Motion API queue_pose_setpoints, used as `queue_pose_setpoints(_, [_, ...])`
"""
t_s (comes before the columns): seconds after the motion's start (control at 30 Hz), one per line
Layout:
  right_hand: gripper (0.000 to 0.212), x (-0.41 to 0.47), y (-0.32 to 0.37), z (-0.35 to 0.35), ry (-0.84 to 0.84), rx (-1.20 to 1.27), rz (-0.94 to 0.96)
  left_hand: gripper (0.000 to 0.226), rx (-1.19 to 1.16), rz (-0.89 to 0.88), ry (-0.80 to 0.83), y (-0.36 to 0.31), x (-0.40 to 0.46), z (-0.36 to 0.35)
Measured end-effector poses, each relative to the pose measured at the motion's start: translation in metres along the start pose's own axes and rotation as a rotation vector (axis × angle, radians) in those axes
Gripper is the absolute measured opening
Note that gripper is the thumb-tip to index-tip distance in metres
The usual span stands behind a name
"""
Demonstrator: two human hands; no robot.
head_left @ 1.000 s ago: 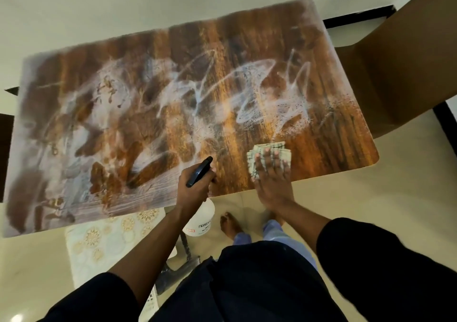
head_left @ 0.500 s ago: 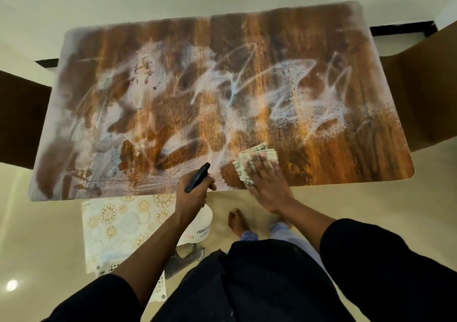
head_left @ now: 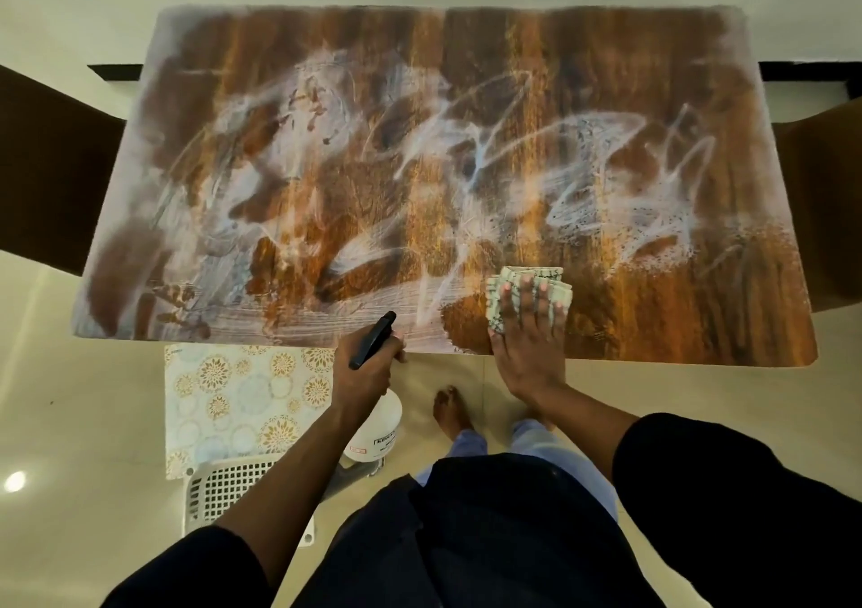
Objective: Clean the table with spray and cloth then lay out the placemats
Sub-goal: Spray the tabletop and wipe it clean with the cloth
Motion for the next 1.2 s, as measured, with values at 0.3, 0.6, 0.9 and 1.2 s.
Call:
queue_pose_setpoints(0.3, [0.076, -0.001, 0.168, -0.026, 0.216, 0.039, 0.420, 0.025, 0.039, -0.017, -0.069, -0.003, -0.009, 0.030])
queue_pose_setpoints(0.6, [0.070, 0.002, 0.124, -0.016, 0.183, -0.076, 0.622, 0.026, 0.007, -0.007, -0.072, 0.001, 0.001, 0.027])
queue_pose_setpoints(0.9, [0.076, -0.013, -0.024, 0.010, 0.054, -0.097, 0.322, 0.023, -0.055, -0.049, 0.023, -0.008, 0.007, -0.006])
queue_pose_setpoints(1.2, [0.074, -0.026, 0.034, -0.002, 0.045, -0.031, 0.429, 0.028, -0.059, -0.037, -0.036, -0.009, 0.002, -0.005])
Point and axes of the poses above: each hand's wrist, its own x-axis towards the middle knuckle, its own z-axis out of the back of the hand, y = z × x, the point moved 8 cm from there along x, towards the middle knuckle, and after that the axes turned 2 degrees about x, right-handed, at the moved point
